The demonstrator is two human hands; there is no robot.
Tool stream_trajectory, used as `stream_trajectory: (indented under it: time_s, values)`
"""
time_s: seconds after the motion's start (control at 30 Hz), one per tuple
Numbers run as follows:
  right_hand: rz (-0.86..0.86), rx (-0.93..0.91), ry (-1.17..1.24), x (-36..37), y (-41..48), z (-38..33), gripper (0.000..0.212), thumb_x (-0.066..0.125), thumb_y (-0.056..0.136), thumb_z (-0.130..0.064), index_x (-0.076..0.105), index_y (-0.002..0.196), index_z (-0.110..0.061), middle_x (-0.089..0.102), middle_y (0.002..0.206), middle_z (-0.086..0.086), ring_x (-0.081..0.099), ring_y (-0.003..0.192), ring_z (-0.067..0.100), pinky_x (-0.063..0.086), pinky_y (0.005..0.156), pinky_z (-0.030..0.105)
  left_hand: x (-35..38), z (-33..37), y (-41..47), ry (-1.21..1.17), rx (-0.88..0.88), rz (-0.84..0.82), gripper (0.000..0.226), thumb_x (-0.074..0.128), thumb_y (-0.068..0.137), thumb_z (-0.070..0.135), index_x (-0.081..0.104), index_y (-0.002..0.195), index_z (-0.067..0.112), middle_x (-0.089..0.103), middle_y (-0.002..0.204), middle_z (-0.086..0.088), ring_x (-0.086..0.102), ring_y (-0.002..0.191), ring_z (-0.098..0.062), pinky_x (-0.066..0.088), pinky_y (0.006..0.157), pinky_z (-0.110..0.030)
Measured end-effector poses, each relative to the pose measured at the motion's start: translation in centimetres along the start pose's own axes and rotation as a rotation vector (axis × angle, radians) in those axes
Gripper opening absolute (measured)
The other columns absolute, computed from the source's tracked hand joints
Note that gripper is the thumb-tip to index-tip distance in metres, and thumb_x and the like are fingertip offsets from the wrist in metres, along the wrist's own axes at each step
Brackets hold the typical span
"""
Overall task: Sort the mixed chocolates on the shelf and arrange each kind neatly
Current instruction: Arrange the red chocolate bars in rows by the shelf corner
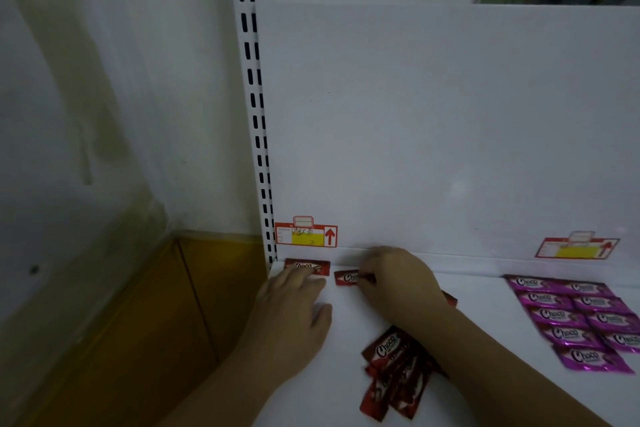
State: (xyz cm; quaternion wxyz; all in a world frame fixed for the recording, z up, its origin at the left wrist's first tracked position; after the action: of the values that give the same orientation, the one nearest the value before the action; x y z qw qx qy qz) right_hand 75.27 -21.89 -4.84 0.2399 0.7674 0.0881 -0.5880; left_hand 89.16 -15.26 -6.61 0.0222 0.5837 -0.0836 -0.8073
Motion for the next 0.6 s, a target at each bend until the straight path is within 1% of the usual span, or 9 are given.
stream_trajectory:
  time_s: [0.07, 0.13, 0.27, 0.47, 0.53, 0.6]
  values:
    - [0.016, -0.060, -0.057, 0.18, 0.13, -0.49, 0.027, 0.045, 0.092, -0.027, 0.069, 0.091, -0.016, 0.063, 0.103, -0.001, 0.053, 0.096, 0.017, 0.045, 0.083, 0.029, 0.01, 0.08, -0.01, -0.004, -0.002, -0.008, 0.047, 0.031, 0.096, 0.046, 0.029, 0.142, 0.035, 0.021, 0.152, 0.013, 0.009, 0.141, -0.008, 0.005, 0.115, -0.030]
    - [-0.003, -0.082, -0.082, 0.47, 0.11, -0.82, 0.029, 0.043, 0.093, -0.026, 0.069, 0.100, -0.017, 0.061, 0.110, 0.000, 0.051, 0.103, 0.019, 0.044, 0.087, 0.031, 0.05, 0.07, -0.03, -0.011, -0.006, -0.017, 0.047, 0.031, 0.096, 0.045, 0.027, 0.142, 0.034, 0.018, 0.153, 0.012, 0.007, 0.142, -0.008, 0.003, 0.114, -0.029]
    - [-0.042, -0.088, -0.084, 0.52, -0.18, -1.04, 0.033, 0.040, 0.093, -0.031, 0.067, 0.106, -0.018, 0.056, 0.115, 0.001, 0.049, 0.106, 0.019, 0.041, 0.090, 0.030, 0.15, -0.03, -0.12, -0.007, -0.009, -0.023, 0.048, 0.031, 0.097, 0.044, 0.026, 0.143, 0.033, 0.017, 0.154, 0.011, 0.006, 0.142, -0.008, 0.004, 0.116, -0.029]
    - [-0.111, -0.089, -0.096, 0.59, -0.53, -0.77, 0.035, 0.041, 0.092, -0.039, 0.062, 0.114, -0.020, 0.051, 0.124, 0.001, 0.045, 0.112, 0.020, 0.038, 0.098, 0.035, 0.11, 0.09, -0.04, 0.013, 0.000, -0.025, 0.048, 0.029, 0.097, 0.043, 0.023, 0.144, 0.032, 0.016, 0.154, 0.011, 0.005, 0.143, -0.009, 0.002, 0.114, -0.028]
    - [-0.135, -0.091, -0.090, 0.48, -0.60, -0.81, 0.036, 0.041, 0.093, -0.040, 0.061, 0.116, -0.023, 0.050, 0.124, 0.001, 0.046, 0.113, 0.020, 0.038, 0.096, 0.034, -0.02, 0.15, -0.10, 0.003, 0.018, -0.007, 0.048, 0.030, 0.097, 0.042, 0.025, 0.144, 0.031, 0.017, 0.154, 0.010, 0.006, 0.142, -0.009, 0.003, 0.114, -0.027]
    - [-0.148, -0.074, -0.054, -0.27, -0.53, -0.73, 0.034, 0.039, 0.094, -0.040, 0.063, 0.112, -0.025, 0.053, 0.119, -0.001, 0.049, 0.109, 0.019, 0.036, 0.090, 0.033, -0.09, 0.18, -0.21, -0.022, 0.037, 0.009, 0.048, 0.032, 0.097, 0.041, 0.028, 0.144, 0.029, 0.020, 0.153, 0.009, 0.008, 0.142, -0.009, 0.005, 0.115, -0.027]
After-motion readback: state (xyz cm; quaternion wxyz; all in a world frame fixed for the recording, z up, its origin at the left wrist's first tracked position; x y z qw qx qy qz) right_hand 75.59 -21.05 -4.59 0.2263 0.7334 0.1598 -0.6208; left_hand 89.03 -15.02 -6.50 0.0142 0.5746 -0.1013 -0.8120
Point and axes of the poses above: each hand's wrist, its own y-axis towards the middle knuckle, its own x-axis out of the palm, z = x × y, the point moved 6 cm from there along y, towards the middle knuckle
